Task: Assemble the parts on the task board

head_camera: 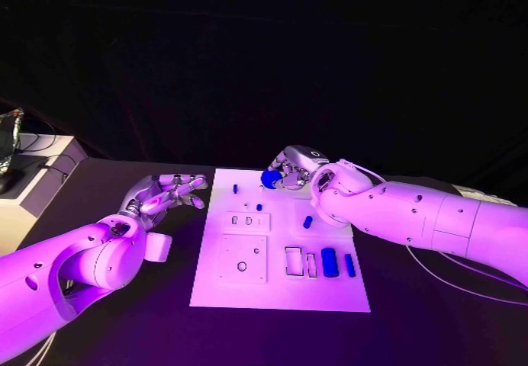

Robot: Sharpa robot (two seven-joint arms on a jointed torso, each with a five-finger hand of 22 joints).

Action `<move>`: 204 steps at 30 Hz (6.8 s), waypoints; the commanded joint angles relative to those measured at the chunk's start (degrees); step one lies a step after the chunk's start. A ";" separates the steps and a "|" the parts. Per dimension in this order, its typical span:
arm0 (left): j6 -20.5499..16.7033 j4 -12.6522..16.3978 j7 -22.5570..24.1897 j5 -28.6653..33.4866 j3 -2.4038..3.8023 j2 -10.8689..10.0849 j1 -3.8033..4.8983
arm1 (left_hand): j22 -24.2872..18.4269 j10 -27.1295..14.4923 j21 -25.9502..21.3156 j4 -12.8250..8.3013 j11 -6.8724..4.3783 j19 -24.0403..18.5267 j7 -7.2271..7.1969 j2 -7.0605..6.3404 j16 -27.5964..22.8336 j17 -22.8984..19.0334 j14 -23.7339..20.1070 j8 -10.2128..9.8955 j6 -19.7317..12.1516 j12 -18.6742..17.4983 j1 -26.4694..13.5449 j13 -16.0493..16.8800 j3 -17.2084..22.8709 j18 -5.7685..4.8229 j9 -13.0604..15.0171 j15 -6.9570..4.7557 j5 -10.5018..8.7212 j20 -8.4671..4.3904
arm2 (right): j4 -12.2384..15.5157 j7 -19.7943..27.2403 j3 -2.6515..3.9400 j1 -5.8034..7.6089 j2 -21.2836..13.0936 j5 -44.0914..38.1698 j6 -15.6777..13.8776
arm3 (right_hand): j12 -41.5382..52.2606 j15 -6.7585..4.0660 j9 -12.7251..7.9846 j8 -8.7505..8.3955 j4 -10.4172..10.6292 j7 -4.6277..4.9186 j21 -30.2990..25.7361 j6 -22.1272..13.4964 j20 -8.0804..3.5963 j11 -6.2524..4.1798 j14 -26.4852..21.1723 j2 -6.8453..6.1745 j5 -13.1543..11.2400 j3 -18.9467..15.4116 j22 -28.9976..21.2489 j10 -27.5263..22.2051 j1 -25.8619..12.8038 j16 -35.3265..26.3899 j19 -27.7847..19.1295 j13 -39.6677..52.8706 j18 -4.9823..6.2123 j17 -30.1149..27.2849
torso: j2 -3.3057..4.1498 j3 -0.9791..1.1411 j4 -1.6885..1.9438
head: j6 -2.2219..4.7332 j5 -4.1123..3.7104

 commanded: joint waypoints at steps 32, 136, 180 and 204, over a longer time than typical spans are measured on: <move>1.16 0.10 0.13 -0.15 0.05 0.42 0.01 | -0.05 -0.19 0.32 -0.26 -0.12 -0.46 -0.17 0.72 0.27 -0.05 -0.37 -0.01 -0.32 -0.11 -0.08 0.05 -0.09 0.38 0.04 0.01 -0.22 -0.08 | -7.21 -3.76 -0.44 -2.13 6.96 -6.80 1.56 | -1.15 -0.16 2.76 0.25 -0.11 0.50 -0.04 2.54 -0.18 0.14 -0.07 -0.37 -1.28 -0.20 9.98 -0.24 -0.48 -0.38 2.58 1.67 -0.35 0.15 | 0.08 0.13 0.00 | -0.44 0.67; 0.95 -0.51 0.39 -0.15 0.04 -0.08 -0.08 | -1.10 -0.40 0.41 -0.46 -0.03 -1.09 -0.11 0.69 -0.11 -0.37 -0.88 0.01 -0.57 -0.08 0.00 0.06 -0.37 0.30 0.05 0.17 -0.22 0.17 | 5.20 5.79 -0.43 -2.15 -7.40 7.66 -7.39 | -5.45 1.17 2.23 -0.05 9.27 2.72 0.04 -4.72 1.23 1.76 -0.06 -2.84 -4.59 -6.49 10.05 -5.14 -0.20 -0.76 2.43 -6.56 -0.02 1.85 | -0.07 0.39 -0.58 | -0.04 1.03; 1.65 -0.79 0.39 -0.15 0.04 0.19 -0.83 | -1.95 2.26 -0.19 0.02 -0.61 -0.71 -0.25 0.43 -0.94 -0.62 -0.65 0.00 -0.31 -0.03 -0.12 0.07 0.40 -0.04 0.05 -0.08 -0.21 -0.14 | -3.60 15.14 -0.41 -4.13 -15.04 18.31 4.76 | -5.67 1.20 2.23 -0.03 4.42 2.77 1.05 -4.08 1.23 1.77 0.00 -3.70 -6.48 -6.51 10.27 -5.04 3.88 -0.65 2.33 -6.34 -0.28 3.01 | -0.24 1.25 -1.92 | -0.58 0.63; 1.32 -0.64 0.15 -0.15 0.04 0.00 -0.83 | -1.99 2.08 -0.17 0.01 -0.57 -0.68 -0.19 0.45 -0.94 -0.59 -0.66 -0.01 -0.42 -0.04 -0.04 0.07 0.50 -0.04 0.05 -0.07 -0.22 -0.16 | -6.19 14.30 -0.54 -4.87 -12.61 18.45 6.50 | -5.28 1.03 2.23 0.01 4.32 2.55 1.01 -3.09 1.11 1.60 0.08 -2.44 -6.39 -5.92 10.25 -4.65 3.44 -0.73 2.32 -5.97 -0.29 3.14 | -0.29 1.23 -1.79 | -0.96 1.43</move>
